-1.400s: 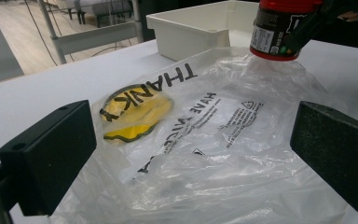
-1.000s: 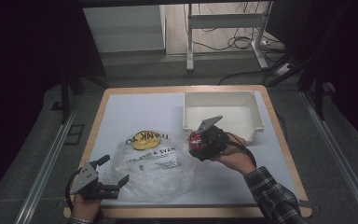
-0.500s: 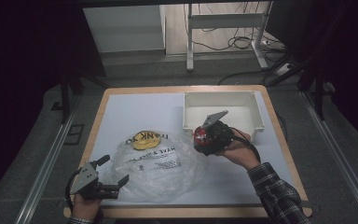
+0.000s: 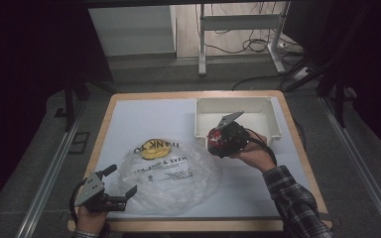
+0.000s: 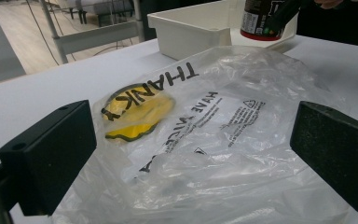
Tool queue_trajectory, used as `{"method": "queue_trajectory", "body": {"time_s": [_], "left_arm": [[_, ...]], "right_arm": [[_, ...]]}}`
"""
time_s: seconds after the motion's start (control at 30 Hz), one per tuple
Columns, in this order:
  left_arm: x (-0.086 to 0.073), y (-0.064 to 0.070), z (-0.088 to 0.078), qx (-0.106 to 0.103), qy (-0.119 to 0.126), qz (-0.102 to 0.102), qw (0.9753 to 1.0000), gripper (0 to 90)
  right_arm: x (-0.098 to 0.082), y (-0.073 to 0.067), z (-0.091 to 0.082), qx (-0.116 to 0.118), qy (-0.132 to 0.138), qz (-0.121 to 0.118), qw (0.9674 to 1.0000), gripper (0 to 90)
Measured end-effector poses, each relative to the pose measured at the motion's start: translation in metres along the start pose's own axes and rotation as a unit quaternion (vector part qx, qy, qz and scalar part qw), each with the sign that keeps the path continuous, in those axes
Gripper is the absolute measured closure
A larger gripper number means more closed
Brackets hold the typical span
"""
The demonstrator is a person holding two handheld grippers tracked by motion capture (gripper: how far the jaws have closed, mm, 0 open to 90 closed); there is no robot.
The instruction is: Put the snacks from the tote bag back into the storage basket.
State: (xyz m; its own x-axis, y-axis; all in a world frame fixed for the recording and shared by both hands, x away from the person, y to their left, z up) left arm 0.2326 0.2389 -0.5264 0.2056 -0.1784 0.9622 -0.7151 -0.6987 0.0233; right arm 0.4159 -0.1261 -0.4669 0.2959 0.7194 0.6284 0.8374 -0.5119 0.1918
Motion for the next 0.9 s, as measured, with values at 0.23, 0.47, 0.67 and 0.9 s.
{"method": "queue_trajectory", "body": {"time_s": [0.23,0.47,0.67,0.9], "left_arm": [[0.000,0.000,0.000,0.000,-0.001,0.000,1.0000,0.3],[0.000,0.000,0.000,0.000,-0.001,0.001,1.0000,0.4],[0.000,0.000,0.000,0.000,0.000,0.001,1.0000,0.4],[0.000,0.000,0.000,0.000,0.000,0.001,1.0000,0.4]], "right_arm": [[0.001,0.006,0.004,-0.002,0.001,0.002,1.0000,25.7],[0.002,0.013,0.009,-0.004,0.002,0.004,1.0000,25.8],[0.003,0.019,0.015,-0.006,0.003,0.002,1.0000,25.7],[0.004,0.027,0.023,-0.009,0.002,0.004,1.0000,25.8]]}}
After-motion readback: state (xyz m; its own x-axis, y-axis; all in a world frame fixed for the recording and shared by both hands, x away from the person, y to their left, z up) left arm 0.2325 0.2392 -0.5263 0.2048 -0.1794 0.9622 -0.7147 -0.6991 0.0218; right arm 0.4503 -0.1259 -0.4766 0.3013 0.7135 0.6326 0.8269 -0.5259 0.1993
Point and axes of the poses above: each handheld gripper's, and its own axes: z roughly forward along the jaws, x roughly out of its top, y roughly to its right, the point moved 3 cm from there along z, roughly forward along the jaws, and after that the axes turned 8 degrees about -x, right-handed, at the moved point
